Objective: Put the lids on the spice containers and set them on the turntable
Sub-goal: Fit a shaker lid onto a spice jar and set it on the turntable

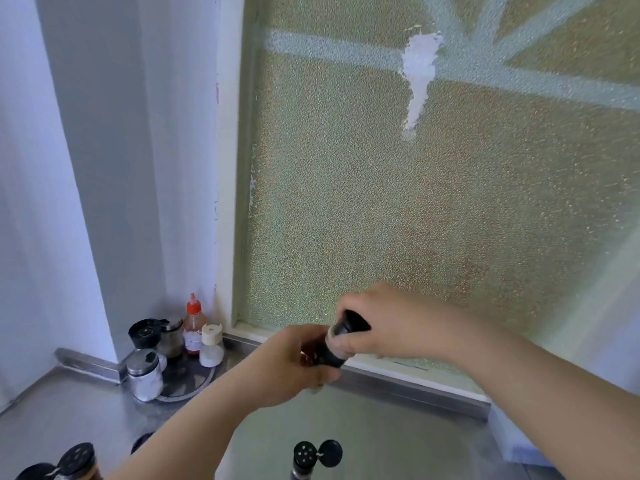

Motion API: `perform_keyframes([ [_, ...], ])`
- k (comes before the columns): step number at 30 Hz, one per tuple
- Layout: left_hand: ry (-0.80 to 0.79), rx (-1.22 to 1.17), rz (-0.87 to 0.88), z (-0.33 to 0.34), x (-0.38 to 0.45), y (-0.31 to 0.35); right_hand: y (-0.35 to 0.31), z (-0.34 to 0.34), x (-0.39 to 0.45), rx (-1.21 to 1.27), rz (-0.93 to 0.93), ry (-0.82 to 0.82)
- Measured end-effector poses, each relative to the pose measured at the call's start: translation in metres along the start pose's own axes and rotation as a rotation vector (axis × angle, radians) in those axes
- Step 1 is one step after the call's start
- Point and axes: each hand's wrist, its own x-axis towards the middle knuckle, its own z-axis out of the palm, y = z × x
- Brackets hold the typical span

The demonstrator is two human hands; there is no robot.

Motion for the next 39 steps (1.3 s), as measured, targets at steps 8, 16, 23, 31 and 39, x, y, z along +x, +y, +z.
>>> perform_keyframes([
  [8, 0.057, 0.093, 0.004, -0.001, -0.003, -0.005, 0.005, 0.013, 0.014, 0.156, 0.051, 0.067],
  [16, 0.207, 0.147, 0.038, 0.004, 0.0, -0.009, -0.002, 0.028, 0.028, 0.095, 0.073, 0.247],
  [23, 0.067, -0.061, 0.0, -0.001, 0.001, -0.005, 0.009, 0.031, 0.034, 0.208, 0.034, 0.267],
  [31, -0.234, -0.532, 0.081, -0.018, 0.007, -0.004, 0.001, -0.001, 0.03, 0.204, -0.175, 0.19],
  [39, -0.368, -0.91, 0.147, -0.022, 0.017, 0.021, -0.001, -0.069, 0.035, 0.416, -0.021, -0.155],
])
